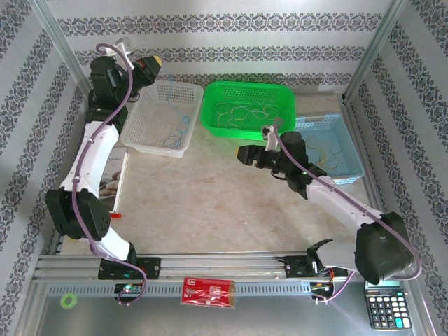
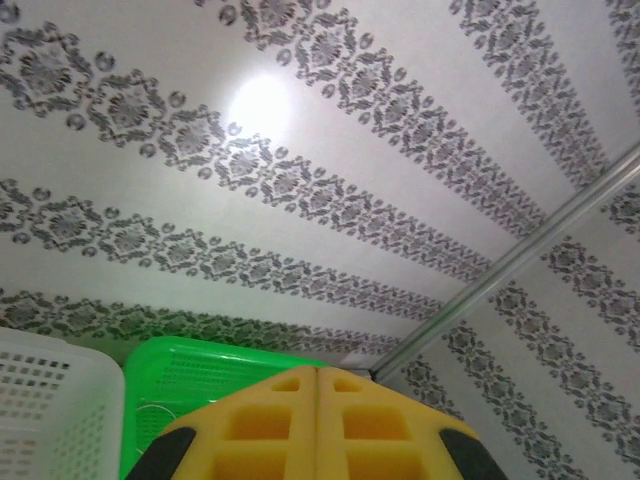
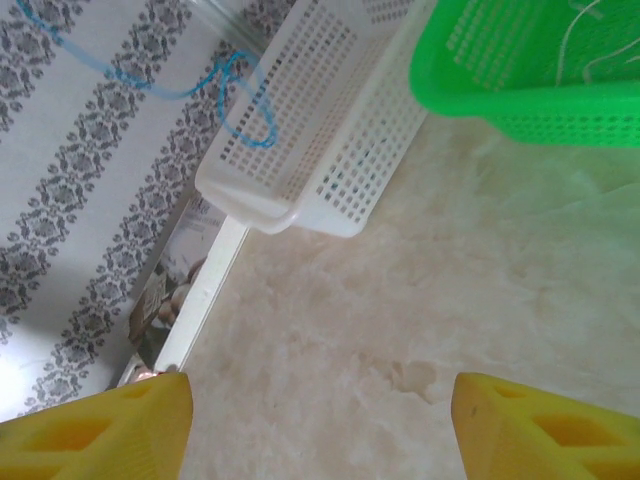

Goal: Untangle the cables

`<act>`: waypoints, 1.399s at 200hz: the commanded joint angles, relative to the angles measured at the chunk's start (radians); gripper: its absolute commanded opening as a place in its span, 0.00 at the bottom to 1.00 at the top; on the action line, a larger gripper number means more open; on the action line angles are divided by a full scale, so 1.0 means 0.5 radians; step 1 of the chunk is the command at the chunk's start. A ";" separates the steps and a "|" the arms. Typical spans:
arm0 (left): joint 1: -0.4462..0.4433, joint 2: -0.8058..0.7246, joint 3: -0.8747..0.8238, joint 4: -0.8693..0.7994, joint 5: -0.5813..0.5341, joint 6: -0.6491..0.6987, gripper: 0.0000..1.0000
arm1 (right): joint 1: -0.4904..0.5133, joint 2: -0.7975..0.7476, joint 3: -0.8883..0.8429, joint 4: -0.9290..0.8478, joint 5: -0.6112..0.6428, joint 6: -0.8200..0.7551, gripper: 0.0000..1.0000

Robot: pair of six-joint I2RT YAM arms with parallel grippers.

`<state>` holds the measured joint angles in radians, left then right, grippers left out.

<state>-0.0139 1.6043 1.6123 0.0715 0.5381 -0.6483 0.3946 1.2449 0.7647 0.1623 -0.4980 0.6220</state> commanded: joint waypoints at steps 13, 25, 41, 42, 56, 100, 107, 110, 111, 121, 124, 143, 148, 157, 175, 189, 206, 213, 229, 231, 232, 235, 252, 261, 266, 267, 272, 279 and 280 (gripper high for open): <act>0.067 0.126 0.067 -0.011 -0.020 0.075 0.00 | -0.159 -0.172 -0.123 -0.121 -0.082 -0.054 0.70; 0.075 0.174 0.056 0.017 -0.011 0.067 0.00 | -0.213 -0.228 -0.153 -0.150 -0.094 -0.059 0.70; 0.080 0.223 -0.007 0.056 -0.010 0.085 0.00 | -0.279 -0.298 -0.190 -0.188 -0.103 -0.067 0.71; 0.080 0.225 -0.013 0.059 -0.011 0.086 0.00 | -0.283 -0.300 -0.192 -0.190 -0.104 -0.069 0.71; 0.088 0.256 -0.102 0.111 -0.016 0.094 0.00 | -0.325 -0.353 -0.216 -0.232 -0.116 -0.085 0.73; 0.098 0.289 -0.292 -0.044 -0.104 0.345 0.74 | -0.417 -0.502 -0.249 -0.430 -0.064 -0.199 0.80; 0.100 0.271 -0.299 -0.099 -0.112 0.382 0.95 | -0.432 -0.529 -0.254 -0.465 -0.057 -0.221 0.82; 0.099 0.260 -0.307 -0.114 -0.118 0.394 1.00 | -0.438 -0.542 -0.253 -0.481 -0.049 -0.231 0.83; 0.099 0.256 -0.310 -0.118 -0.119 0.396 1.00 | -0.440 -0.548 -0.255 -0.487 -0.047 -0.234 0.84; 0.098 0.199 -0.348 -0.127 -0.109 0.413 1.00 | -0.460 -0.591 -0.264 -0.536 -0.009 -0.265 0.93; 0.098 0.177 -0.357 -0.132 -0.107 0.421 1.00 | -0.464 -0.602 -0.269 -0.547 0.003 -0.271 0.97; 0.098 0.028 -0.401 -0.242 -0.128 0.482 1.00 | -0.492 -0.690 -0.283 -0.635 0.106 -0.339 0.98; 0.098 -0.022 -0.428 -0.265 -0.137 0.502 1.00 | -0.495 -0.710 -0.281 -0.660 0.150 -0.359 0.98; 0.097 -0.123 -0.508 -0.270 -0.150 0.533 1.00 | -0.495 -0.749 -0.285 -0.713 0.271 -0.399 0.98; 0.092 -0.354 -0.734 -0.250 -0.224 0.593 1.00 | -0.495 -0.829 -0.353 -0.723 0.630 -0.448 0.98; 0.075 -0.544 -0.965 -0.215 -0.353 0.668 1.00 | -0.496 -0.898 -0.477 -0.581 0.920 -0.521 0.98; 0.065 -0.793 -1.333 -0.042 -0.513 0.753 1.00 | -0.498 -0.987 -0.697 -0.320 1.306 -0.591 0.98; 0.065 -0.895 -1.494 0.056 -0.571 0.807 1.00 | -0.500 -0.998 -0.781 -0.186 1.459 -0.617 0.98; 0.053 -1.091 -1.874 0.299 -0.800 0.943 1.00 | -0.517 -0.971 -0.914 0.033 1.715 -0.706 0.98; 0.053 -1.113 -1.920 0.326 -0.828 0.960 1.00 | -0.523 -0.964 -0.909 0.032 1.724 -0.732 0.98; 0.053 -1.122 -1.942 0.341 -0.840 0.969 1.00 | -0.524 -0.963 -0.908 0.033 1.725 -0.749 0.98; 0.054 -1.150 -2.007 0.386 -0.884 0.991 1.00 | -0.527 -0.948 -0.904 0.046 1.740 -0.791 0.98; 0.049 -1.249 -2.395 0.782 -1.115 1.097 1.00 | -0.527 -0.821 -0.912 0.205 1.929 -0.968 0.98; 0.049 -1.240 -2.536 0.935 -1.247 1.114 1.00 | -0.542 -0.720 -0.946 0.361 2.024 -1.019 0.98; 0.049 -1.209 -2.576 0.968 -1.310 1.127 1.00 | -0.569 -0.638 -0.965 0.443 2.027 -1.024 0.98; 0.049 -1.202 -2.583 0.969 -1.322 1.131 1.00 | -0.575 -0.622 -0.966 0.458 2.019 -1.027 0.98; 0.049 -1.161 -2.595 0.982 -1.364 1.148 1.00 | -0.601 -0.537 -0.973 0.518 1.988 -1.030 0.98; 0.053 -1.084 -2.602 0.998 -1.388 1.166 1.00 | -0.627 -0.411 -0.982 0.622 1.955 -1.042 0.98; 0.052 -1.079 -2.603 1.004 -1.385 1.170 1.00 | -0.627 -0.411 -0.982 0.622 1.955 -1.042 0.98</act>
<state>0.0196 1.0145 0.3393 0.3412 0.0242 -0.1577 0.1192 0.9085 0.3042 0.2337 0.3695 0.1913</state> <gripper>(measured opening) 0.998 0.982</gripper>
